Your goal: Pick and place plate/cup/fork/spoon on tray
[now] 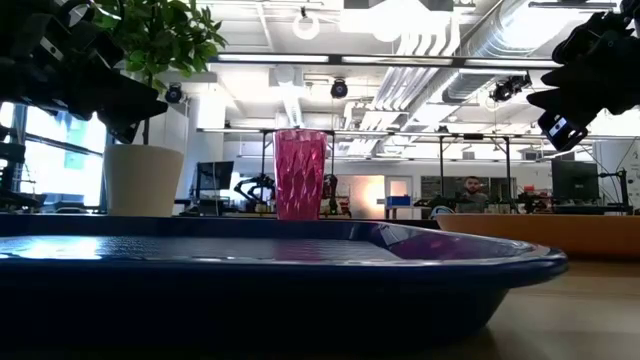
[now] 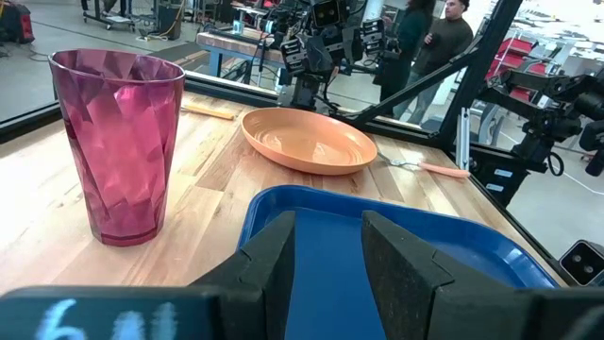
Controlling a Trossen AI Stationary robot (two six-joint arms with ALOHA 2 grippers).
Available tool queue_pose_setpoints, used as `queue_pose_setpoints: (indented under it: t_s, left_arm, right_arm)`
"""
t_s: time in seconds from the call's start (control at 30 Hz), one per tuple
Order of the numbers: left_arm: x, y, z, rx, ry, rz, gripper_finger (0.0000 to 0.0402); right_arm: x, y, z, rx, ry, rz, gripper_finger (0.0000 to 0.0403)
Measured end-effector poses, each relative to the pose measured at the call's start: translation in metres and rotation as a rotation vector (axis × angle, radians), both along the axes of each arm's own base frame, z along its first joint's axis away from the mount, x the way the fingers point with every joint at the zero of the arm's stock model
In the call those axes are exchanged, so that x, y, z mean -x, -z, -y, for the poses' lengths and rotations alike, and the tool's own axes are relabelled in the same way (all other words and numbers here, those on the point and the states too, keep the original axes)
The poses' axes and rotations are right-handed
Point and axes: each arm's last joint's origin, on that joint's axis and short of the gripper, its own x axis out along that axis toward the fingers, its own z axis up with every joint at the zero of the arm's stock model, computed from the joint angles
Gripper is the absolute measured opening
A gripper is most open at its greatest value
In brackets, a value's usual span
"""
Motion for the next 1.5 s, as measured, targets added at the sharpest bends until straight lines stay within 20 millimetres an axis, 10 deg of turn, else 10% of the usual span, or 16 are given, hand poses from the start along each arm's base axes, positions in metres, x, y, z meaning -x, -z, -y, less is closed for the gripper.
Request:
queue_pose_setpoints:
  t_s: [1.1,1.5]
  left_arm:
    - [0.000,0.000,-0.002,-0.033,-0.054,0.001,0.0115]
    - [0.000,-0.003,-0.002,0.147,-0.090,0.035,0.0115]
  right_arm:
    - [-0.001,-0.008,0.001,-0.112,0.045,0.070,0.0110]
    - [0.001,-0.032,0.010,-0.170,0.353,0.326,0.0110]
